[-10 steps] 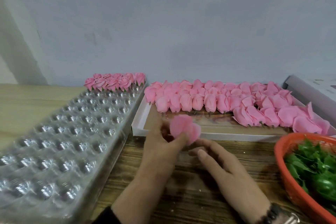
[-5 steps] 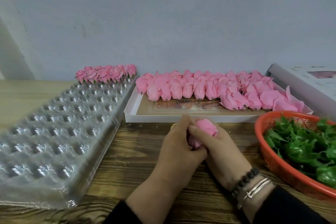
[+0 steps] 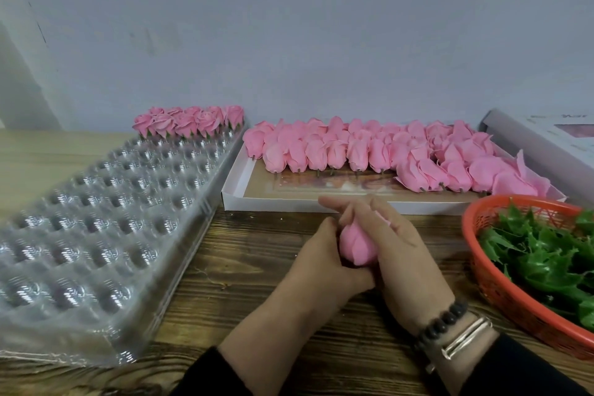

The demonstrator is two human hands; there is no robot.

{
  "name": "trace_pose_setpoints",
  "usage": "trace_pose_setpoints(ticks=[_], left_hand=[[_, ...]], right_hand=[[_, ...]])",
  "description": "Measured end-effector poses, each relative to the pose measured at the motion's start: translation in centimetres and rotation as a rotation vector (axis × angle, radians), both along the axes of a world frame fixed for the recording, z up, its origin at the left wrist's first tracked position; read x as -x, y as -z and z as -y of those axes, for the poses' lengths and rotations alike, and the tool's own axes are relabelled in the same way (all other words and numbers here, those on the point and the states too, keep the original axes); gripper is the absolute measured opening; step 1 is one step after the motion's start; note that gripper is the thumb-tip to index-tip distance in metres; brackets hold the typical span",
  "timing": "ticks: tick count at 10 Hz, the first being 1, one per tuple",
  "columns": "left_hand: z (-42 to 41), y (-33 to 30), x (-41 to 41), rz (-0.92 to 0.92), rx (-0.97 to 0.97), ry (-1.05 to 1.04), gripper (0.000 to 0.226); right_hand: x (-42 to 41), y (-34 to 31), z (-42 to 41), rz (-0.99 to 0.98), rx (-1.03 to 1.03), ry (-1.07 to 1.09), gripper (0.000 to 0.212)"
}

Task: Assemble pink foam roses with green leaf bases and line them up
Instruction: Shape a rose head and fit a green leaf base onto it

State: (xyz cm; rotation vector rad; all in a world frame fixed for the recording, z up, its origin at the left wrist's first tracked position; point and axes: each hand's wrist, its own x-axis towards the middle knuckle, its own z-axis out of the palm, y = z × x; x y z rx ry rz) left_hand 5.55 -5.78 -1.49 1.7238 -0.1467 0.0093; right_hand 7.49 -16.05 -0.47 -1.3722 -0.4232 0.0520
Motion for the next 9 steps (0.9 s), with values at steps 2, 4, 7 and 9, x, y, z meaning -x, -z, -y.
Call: trace_pose_setpoints(ticks=[2, 4, 7, 9], left_hand=[[-1.0, -1.1, 0.0, 0.123, -0.115, 0.138, 0.035], [-1.0, -1.3, 0.6, 0.099, 0.018, 0.154, 0.021], [-0.7, -1.8, 0.0, 0.055, 0.779, -0.187, 0.010], [0.1, -1.6, 0.5, -0.142, 0.821, -0.189, 0.032]], right_hand=[[0.5, -0.4, -0.3, 0.184, 0.262, -0.128, 0.026], [0.5, -1.0, -0.2, 0.250, 0.463, -0.130, 0.030], [0.4, -0.4, -0.3, 0.079, 0.266, 0.108, 0.029], [1.2, -0.1, -1.9, 0.078, 0.335, 0.062, 0.036]])
